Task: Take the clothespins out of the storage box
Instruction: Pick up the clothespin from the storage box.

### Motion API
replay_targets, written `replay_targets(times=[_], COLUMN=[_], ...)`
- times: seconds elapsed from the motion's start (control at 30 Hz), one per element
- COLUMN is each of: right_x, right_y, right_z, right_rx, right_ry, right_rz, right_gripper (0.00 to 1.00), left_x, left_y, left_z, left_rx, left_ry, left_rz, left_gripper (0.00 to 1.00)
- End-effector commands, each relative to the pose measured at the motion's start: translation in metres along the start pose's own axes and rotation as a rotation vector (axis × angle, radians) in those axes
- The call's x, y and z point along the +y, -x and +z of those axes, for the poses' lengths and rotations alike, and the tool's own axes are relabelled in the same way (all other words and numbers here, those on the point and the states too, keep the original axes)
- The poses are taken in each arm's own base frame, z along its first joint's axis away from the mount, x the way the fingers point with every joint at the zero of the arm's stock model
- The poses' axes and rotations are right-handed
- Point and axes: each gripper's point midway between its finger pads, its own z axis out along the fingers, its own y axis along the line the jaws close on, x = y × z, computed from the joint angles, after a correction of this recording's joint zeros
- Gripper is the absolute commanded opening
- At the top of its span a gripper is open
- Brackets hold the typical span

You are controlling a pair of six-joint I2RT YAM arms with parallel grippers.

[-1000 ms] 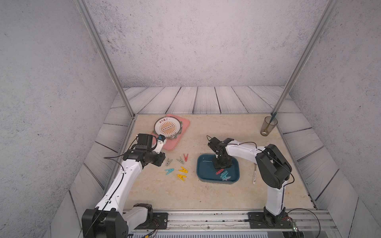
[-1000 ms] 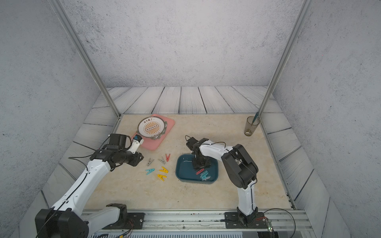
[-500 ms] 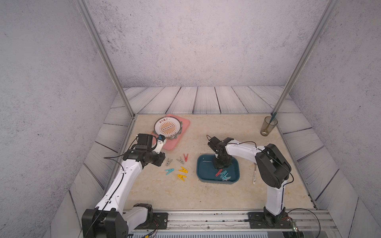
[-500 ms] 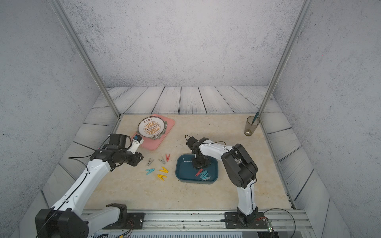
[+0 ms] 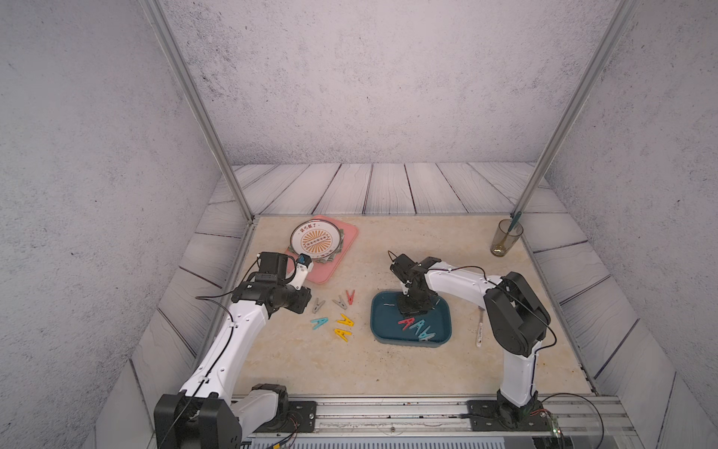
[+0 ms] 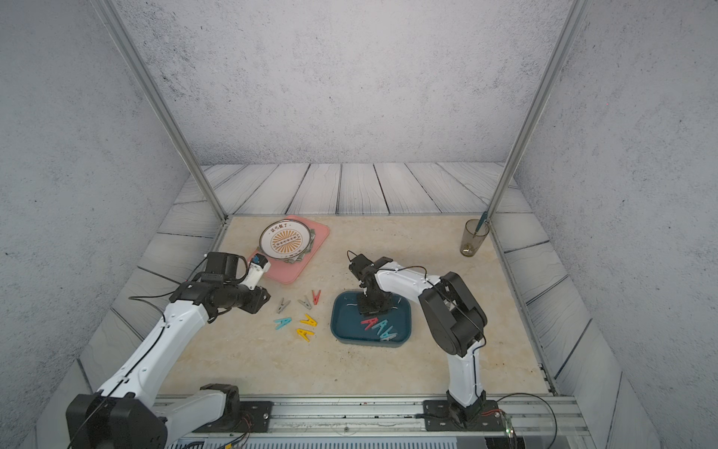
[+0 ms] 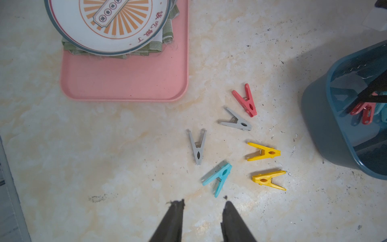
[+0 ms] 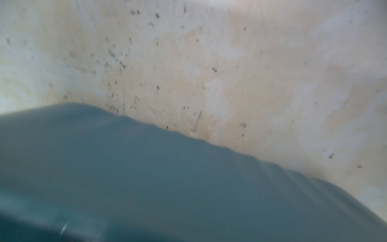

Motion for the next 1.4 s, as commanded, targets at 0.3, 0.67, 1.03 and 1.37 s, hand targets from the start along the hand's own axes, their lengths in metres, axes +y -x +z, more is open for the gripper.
replay_targets(times=[0.3,0.67,1.03,1.37], right_x=[0.011,0.011,0.032,0.029], right_y=[-0.015,-0.005,-0.018,-0.014], right_z=[-0.02,-0.032,-0.022,0.004], right_rx=[-0.043,-0.103,-0.056,0.016], right_ry=[0.096,0.058,0.15,0.131], right_rz=[-0.163,-0.619,-1.01,-1.024], right_gripper=[0.5,0.47,0.45,0.44], left_x=[0.003,0.002,0.002,0.003], left_y=[0.003,0.003,0.004,0.003], left_z=[-0.001,-0.003,-0.004,-0.004], left_rx=[-0.005,-0.003,-0.005,-0.004], left_ry=[0.005,0.001,0.002,0.006], left_rz=[-0.01,-0.013,-0.017,-0.015], left_gripper=[0.37,0.37,0.37,0.37])
